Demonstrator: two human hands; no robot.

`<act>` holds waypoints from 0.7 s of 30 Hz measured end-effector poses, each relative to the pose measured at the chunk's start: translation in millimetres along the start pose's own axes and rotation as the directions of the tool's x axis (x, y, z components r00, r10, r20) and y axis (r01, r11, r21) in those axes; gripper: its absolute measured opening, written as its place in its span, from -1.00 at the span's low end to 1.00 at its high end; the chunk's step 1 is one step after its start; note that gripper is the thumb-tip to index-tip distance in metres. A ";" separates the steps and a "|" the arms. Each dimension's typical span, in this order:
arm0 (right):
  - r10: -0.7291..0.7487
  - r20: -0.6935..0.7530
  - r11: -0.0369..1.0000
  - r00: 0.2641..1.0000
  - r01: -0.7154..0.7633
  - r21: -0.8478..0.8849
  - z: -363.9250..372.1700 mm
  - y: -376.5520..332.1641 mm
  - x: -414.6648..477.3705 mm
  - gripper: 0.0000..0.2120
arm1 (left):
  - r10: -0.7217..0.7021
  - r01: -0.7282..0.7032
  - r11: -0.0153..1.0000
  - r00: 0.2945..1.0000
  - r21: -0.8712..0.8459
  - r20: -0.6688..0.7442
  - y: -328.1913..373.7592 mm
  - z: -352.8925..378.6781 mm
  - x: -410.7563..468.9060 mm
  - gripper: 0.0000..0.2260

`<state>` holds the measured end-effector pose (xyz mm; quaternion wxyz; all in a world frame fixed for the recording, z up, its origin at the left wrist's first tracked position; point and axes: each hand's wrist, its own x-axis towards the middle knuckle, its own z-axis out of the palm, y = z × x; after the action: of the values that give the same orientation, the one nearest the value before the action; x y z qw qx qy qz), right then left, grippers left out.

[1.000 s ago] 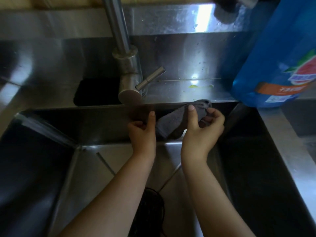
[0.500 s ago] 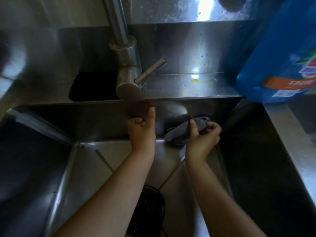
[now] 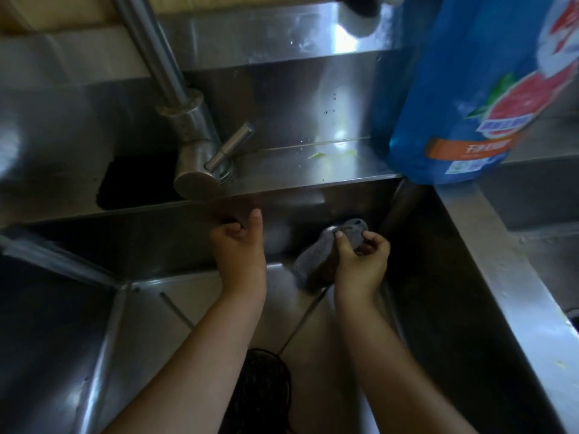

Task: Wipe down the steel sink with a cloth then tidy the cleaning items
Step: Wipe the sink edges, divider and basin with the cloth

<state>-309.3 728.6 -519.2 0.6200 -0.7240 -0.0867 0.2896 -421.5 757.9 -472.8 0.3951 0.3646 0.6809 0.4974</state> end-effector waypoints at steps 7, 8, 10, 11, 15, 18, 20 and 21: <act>-0.062 0.025 0.969 0.998 0.054 0.240 -10.2 -56.8 -14.1 -0.67 | 0.124 -0.127 0.991 0.991 0.051 0.058 15.3 12.9 -17.9 -0.73; -0.080 0.020 0.964 0.997 0.072 0.256 -9.0 -62.2 -14.3 -0.67 | 0.137 -0.140 0.988 0.989 0.059 0.058 17.9 16.9 -19.0 -0.72; -0.104 0.025 0.956 0.994 0.093 0.278 -6.1 -68.4 -13.9 -0.64 | 0.162 -0.164 0.983 0.986 0.080 0.039 20.0 23.9 -19.3 -0.70; -0.111 0.030 0.958 0.993 0.099 0.271 -4.6 -68.6 -13.5 -0.63 | 0.162 -0.164 0.983 0.986 0.086 0.025 20.1 26.3 -19.2 -0.69; -0.104 0.008 0.978 0.995 0.101 0.183 -1.6 -55.7 -5.3 -0.58 | 0.185 -0.183 0.979 0.983 0.085 -0.017 17.2 31.9 -20.0 -0.66; -0.069 -0.023 0.990 0.997 0.071 0.124 -1.9 -36.7 7.6 -0.57 | 0.212 -0.208 0.975 0.977 0.071 -0.040 14.1 33.8 -19.7 -0.65; -0.068 -0.064 0.997 0.996 0.070 0.028 -1.0 -18.9 16.3 -0.55 | 0.222 -0.219 0.973 0.974 0.075 -0.040 11.1 34.7 -19.0 -0.64; -0.066 -0.080 0.998 0.995 0.064 -0.028 -0.3 -9.9 19.5 -0.54 | 0.222 -0.218 0.973 0.974 0.075 -0.042 10.1 35.1 -18.6 -0.64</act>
<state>-290.9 740.0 -515.9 0.6228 -0.7398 -0.0887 0.2385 -381.0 757.4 -466.6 0.3073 0.4386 0.6629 0.5232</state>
